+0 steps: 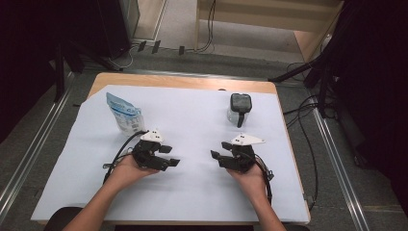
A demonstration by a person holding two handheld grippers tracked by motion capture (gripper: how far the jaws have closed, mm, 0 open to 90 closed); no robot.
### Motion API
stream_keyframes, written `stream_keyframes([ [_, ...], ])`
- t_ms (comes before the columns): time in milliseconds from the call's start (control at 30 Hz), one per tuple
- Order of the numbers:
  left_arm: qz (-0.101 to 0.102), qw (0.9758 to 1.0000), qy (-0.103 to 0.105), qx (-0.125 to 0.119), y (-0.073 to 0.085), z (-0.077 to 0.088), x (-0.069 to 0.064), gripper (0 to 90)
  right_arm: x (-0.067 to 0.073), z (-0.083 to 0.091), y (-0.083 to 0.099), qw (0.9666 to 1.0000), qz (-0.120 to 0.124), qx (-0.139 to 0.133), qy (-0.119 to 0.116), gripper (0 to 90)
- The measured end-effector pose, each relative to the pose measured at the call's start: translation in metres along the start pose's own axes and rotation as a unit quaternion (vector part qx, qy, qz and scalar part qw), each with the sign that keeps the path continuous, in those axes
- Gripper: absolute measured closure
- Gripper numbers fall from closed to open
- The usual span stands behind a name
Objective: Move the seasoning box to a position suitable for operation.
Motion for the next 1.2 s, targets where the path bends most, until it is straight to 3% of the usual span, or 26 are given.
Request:
stream_keyframes([
  [333, -0.005, 1.0000, -0.002, 0.006, 0.002, 0.003, -0.001, 37.5, -0.010, 0.004, -0.006, 0.9998, -0.012, -0.009, 0.016, 38.5],
  [700, -0.002, 1.0000, -0.001, 0.004, 0.001, 0.006, -0.001, 36.8, -0.025, 0.007, -0.020, 0.9985, -0.037, -0.022, 0.035, 27.4],
  [867, -0.001, 1.0000, 0.003, 0.002, 0.000, 0.005, -0.002, 36.7, -0.032, 0.006, -0.023, 0.9968, -0.059, -0.022, 0.050, 15.9],
  [900, 0.000, 1.0000, 0.005, 0.000, 0.000, 0.005, -0.002, 36.5, -0.035, 0.007, -0.024, 0.9963, -0.054, -0.016, 0.064, 14.7],
  [1000, 0.002, 1.0000, 0.006, -0.004, -0.001, 0.004, -0.003, 36.5, -0.037, 0.007, -0.026, 0.9956, -0.056, -0.014, 0.073, 13.3],
  [1067, 0.003, 1.0000, 0.005, -0.006, -0.001, 0.004, -0.003, 36.5, -0.040, 0.008, -0.026, 0.9947, -0.063, -0.016, 0.079, 5.2],
  [1200, 0.003, 0.9999, 0.007, -0.009, -0.002, 0.005, -0.002, 36.5, -0.046, 0.006, -0.027, 0.9930, -0.069, -0.013, 0.095, 0.5],
])
Point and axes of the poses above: each handheld gripper's, and its own axes: z roughly backward along the jaws, y roughly out of its underside, x roughly to its left, the point moved 4 cm from there along -z, roughly forward along the jaws, and after that the axes turned 1 degree about x, right-handed, at the moved point
